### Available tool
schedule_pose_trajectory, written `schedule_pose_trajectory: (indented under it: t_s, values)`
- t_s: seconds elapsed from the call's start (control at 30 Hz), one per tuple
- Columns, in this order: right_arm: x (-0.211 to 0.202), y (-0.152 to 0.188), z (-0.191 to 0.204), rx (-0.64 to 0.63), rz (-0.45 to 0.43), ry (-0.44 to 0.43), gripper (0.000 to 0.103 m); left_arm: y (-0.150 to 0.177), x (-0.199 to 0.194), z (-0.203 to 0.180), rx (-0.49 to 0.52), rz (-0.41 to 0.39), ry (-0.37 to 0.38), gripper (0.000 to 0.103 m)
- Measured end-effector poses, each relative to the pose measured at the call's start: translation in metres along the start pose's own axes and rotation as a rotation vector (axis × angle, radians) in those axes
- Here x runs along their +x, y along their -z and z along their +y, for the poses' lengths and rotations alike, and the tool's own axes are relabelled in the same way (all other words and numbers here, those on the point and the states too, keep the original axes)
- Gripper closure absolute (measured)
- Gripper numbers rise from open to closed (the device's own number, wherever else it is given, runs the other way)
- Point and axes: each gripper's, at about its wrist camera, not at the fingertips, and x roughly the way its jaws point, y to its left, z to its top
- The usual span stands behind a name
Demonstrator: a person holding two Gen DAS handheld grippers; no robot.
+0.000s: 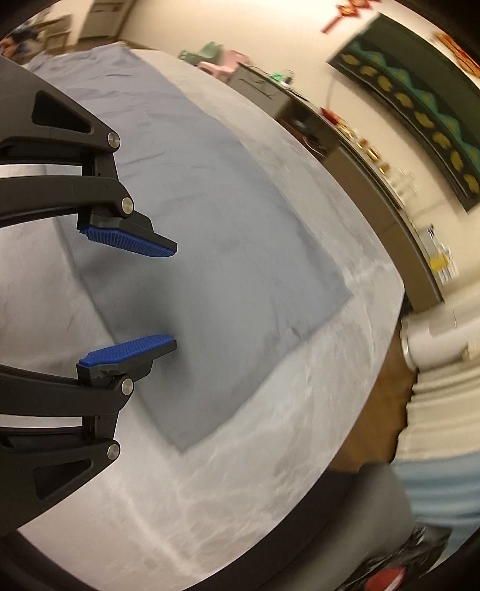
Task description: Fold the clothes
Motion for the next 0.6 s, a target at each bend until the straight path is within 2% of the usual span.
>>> schedule_pose_trajectory:
  t_s: [0.1, 0.17, 0.2, 0.3, 0.37, 0.47, 0.53, 0.57, 0.6]
  values:
    - [0.010, 0.001, 0.013, -0.057, 0.006, 0.012, 0.057, 0.009, 0.019, -0.025, 0.137, 0.047, -0.015, 0.054]
    - [0.016, 0.002, 0.022, -0.095, 0.010, 0.020, 0.057, 0.015, 0.038, -0.031, 0.198, 0.099, -0.077, 0.055]
    - [0.019, 0.003, 0.026, -0.114, 0.012, 0.025, 0.057, 0.017, 0.049, -0.028, 0.208, 0.141, -0.108, 0.064]
    - [0.029, 0.004, 0.039, -0.171, 0.018, 0.037, 0.057, 0.022, 0.071, -0.022, 0.226, 0.206, -0.180, 0.068]
    - [0.035, 0.005, 0.048, -0.209, 0.022, 0.045, 0.060, 0.022, 0.073, -0.023, 0.263, 0.200, -0.220, 0.069]
    - [0.041, 0.007, 0.058, -0.260, 0.024, 0.059, 0.060, 0.019, 0.062, -0.028, 0.263, 0.152, -0.273, 0.068]
    - [0.034, 0.007, 0.056, -0.248, 0.021, 0.050, 0.060, 0.015, 0.029, -0.033, 0.263, 0.020, -0.341, 0.068]
    - [0.018, 0.003, 0.047, -0.210, -0.035, 0.039, 0.060, 0.015, 0.013, -0.038, 0.259, -0.044, -0.360, 0.064]
    - [0.000, 0.000, 0.038, -0.171, -0.094, 0.027, 0.060, 0.016, -0.003, -0.044, 0.254, -0.103, -0.346, 0.060]
